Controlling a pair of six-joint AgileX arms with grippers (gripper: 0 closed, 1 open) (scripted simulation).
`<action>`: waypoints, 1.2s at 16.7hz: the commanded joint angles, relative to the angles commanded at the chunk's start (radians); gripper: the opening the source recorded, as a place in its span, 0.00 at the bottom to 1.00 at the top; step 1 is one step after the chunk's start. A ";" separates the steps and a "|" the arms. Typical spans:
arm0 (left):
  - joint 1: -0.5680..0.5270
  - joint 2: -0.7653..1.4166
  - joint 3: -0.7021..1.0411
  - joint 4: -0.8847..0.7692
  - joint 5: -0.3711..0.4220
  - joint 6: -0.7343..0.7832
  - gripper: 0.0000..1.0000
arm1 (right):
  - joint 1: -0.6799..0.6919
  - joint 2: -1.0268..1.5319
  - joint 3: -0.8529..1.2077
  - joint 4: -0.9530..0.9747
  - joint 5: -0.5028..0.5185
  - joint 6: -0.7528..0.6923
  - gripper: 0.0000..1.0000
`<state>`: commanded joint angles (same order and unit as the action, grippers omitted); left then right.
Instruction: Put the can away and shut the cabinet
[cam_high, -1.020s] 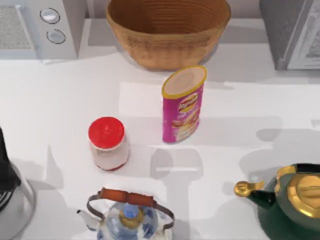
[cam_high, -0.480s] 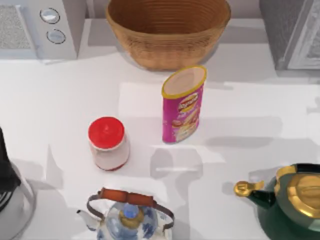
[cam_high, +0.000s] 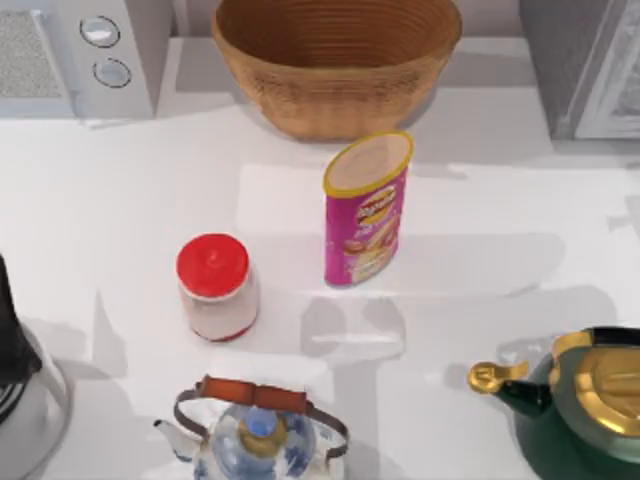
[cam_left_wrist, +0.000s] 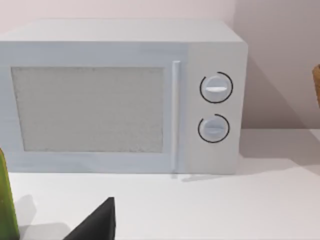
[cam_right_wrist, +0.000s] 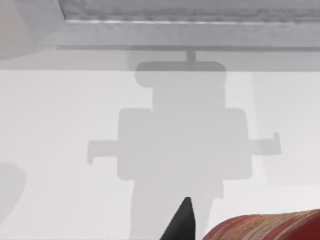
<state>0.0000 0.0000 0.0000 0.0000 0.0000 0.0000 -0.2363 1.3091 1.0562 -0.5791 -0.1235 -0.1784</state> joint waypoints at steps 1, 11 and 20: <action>0.000 0.000 0.000 0.000 0.000 0.000 1.00 | 0.009 -0.052 -0.012 -0.004 0.010 0.004 0.00; 0.000 0.000 0.000 0.000 0.000 0.000 1.00 | 0.148 -0.913 -0.521 0.205 0.088 0.138 0.00; 0.000 0.000 0.000 0.000 0.000 0.000 1.00 | 0.234 -1.303 -1.045 0.570 0.123 0.178 0.00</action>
<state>0.0000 0.0000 0.0000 0.0000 0.0000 0.0000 -0.0022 0.0065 0.0108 -0.0096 -0.0009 0.0001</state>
